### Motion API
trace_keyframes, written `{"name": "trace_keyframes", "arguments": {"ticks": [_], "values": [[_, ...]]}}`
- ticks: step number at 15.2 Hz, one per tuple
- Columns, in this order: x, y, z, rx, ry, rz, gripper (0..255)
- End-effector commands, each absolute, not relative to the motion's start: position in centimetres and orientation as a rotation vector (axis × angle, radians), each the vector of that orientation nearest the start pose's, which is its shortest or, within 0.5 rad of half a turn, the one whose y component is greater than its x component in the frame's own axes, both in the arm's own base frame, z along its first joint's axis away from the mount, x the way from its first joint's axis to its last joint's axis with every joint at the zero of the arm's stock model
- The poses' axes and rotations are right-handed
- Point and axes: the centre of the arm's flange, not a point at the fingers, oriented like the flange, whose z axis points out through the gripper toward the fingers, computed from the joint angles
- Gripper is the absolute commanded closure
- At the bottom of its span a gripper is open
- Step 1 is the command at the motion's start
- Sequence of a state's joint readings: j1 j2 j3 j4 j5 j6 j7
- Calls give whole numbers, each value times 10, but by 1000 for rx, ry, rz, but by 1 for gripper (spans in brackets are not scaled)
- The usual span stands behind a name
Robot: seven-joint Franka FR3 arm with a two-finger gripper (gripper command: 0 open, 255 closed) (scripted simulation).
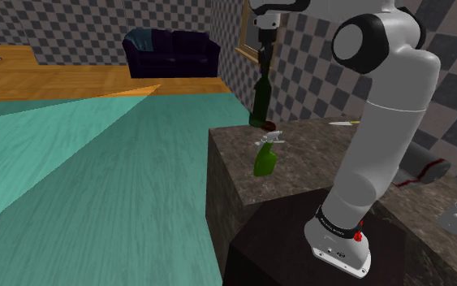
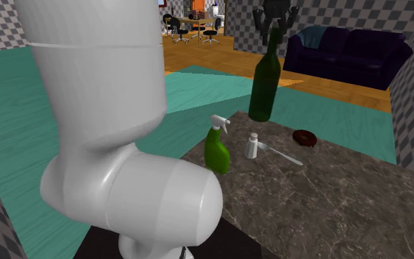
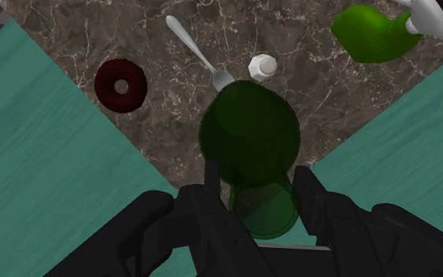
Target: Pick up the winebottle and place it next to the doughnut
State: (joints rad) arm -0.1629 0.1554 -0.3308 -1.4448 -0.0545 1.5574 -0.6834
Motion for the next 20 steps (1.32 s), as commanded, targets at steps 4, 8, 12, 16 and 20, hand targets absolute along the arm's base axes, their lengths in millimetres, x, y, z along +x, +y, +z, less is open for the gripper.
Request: {"name": "trace_keyframes", "arguments": {"ticks": [4, 8, 12, 16, 20], "values": [[564, -308, 564, -3193, -310, 138, 255], [564, -308, 543, -3193, -310, 138, 255], [564, -308, 522, -3193, -310, 138, 255], [564, -308, 501, -3193, -310, 138, 255], [564, -308, 480, -3193, -310, 138, 255]]}}
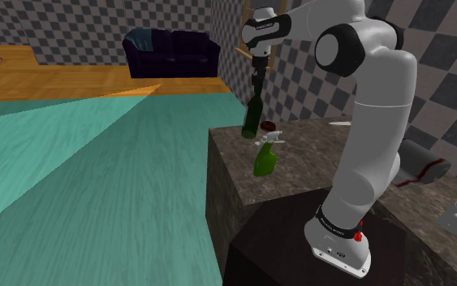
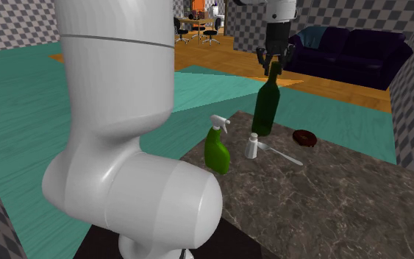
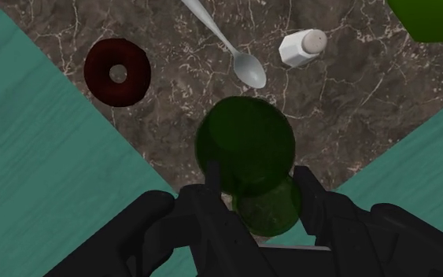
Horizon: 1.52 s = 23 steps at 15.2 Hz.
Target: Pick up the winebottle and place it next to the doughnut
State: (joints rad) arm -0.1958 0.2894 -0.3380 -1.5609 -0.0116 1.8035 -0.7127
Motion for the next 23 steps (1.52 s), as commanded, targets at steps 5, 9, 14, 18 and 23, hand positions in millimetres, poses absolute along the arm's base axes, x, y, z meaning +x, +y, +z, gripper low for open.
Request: {"name": "trace_keyframes", "arguments": {"ticks": [5, 9, 14, 18, 23], "values": [[564, -308, 467, -3193, -310, 138, 255], [564, -308, 467, -3193, -310, 138, 255], [564, -308, 467, -3193, -310, 138, 0], [566, -306, 493, -3193, -310, 138, 0], [568, -305, 516, -3193, -310, 138, 0]]}}
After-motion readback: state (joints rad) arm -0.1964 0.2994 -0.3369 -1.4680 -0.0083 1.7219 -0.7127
